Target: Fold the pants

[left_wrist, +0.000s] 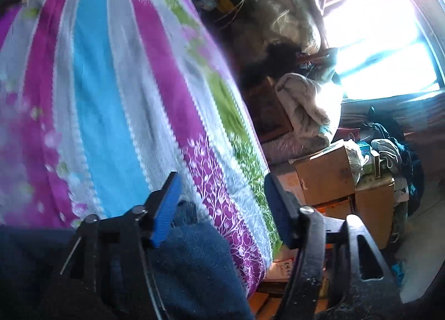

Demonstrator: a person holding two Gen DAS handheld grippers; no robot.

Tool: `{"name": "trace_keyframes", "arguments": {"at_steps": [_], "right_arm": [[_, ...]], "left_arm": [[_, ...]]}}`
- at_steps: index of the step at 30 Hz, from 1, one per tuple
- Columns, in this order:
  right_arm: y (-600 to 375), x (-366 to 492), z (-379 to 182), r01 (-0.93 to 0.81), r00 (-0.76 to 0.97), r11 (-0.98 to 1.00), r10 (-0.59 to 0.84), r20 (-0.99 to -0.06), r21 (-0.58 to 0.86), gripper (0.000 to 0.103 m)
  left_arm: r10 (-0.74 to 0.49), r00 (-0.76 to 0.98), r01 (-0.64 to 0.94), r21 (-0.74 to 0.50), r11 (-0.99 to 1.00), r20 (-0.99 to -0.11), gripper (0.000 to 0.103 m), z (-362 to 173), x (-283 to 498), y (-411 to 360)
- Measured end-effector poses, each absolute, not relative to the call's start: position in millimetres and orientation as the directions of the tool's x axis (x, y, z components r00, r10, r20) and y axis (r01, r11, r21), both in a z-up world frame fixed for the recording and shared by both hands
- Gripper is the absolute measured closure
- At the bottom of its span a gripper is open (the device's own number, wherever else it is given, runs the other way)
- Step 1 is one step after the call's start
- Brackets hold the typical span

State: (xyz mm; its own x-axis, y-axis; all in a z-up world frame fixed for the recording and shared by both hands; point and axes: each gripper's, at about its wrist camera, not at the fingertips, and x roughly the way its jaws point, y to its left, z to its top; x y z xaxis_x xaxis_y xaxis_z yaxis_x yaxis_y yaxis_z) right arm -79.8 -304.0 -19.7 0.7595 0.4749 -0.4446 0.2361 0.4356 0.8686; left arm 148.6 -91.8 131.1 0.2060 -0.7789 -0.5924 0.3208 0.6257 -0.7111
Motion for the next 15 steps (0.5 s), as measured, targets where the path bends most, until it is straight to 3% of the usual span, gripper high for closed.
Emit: {"name": "trace_keyframes", "arguments": {"at_steps": [1, 3, 5, 7, 10, 13, 15], "right_arm": [[-300.5, -85.3, -23.8, 0.238, 0.766, 0.404, 0.481, -0.426, 0.883, 0.079], [-301.8, -91.4, -26.9, 0.236, 0.768, 0.37, 0.495, -0.406, 0.898, 0.078], [-304.0, -93.1, -25.5, 0.228, 0.766, 0.383, 0.497, -0.408, 0.895, 0.074], [-305.5, -94.0, -24.6, 0.211, 0.765, 0.366, 0.516, -0.387, 0.906, 0.059], [-300.9, -104.0, -15.2, 0.25, 0.746, 0.403, 0.499, -0.441, 0.88, 0.062], [-320.6, -140.2, 23.3, 0.297, 0.783, 0.536, 0.337, -0.523, 0.79, 0.048], [-337.3, -137.3, 39.7, 0.231, 0.794, 0.576, 0.354, -0.494, 0.784, 0.047]], "left_arm": [[-0.772, 0.226, 0.354, -0.688, 0.634, -0.595, 0.023, 140.2, 146.8, -86.8], [-0.755, 0.231, 0.412, -0.641, 0.647, -0.613, 0.018, 150.0, 142.8, -75.0], [-0.746, 0.175, 0.427, -0.633, 0.646, -0.643, 0.018, 140.4, 138.1, -77.6], [-0.71, 0.088, 0.431, -0.616, 0.659, -0.698, 0.02, 119.7, 131.0, -98.0], [-0.691, 0.03, 0.399, -0.625, 0.671, -0.723, 0.024, 92.8, 119.2, -123.5], [-0.725, 0.111, 0.362, -0.652, 0.666, -0.68, 0.028, 104.0, 114.9, -101.1], [-0.742, 0.217, 0.373, -0.649, 0.663, -0.634, 0.026, 122.7, 101.6, -74.5]]}}
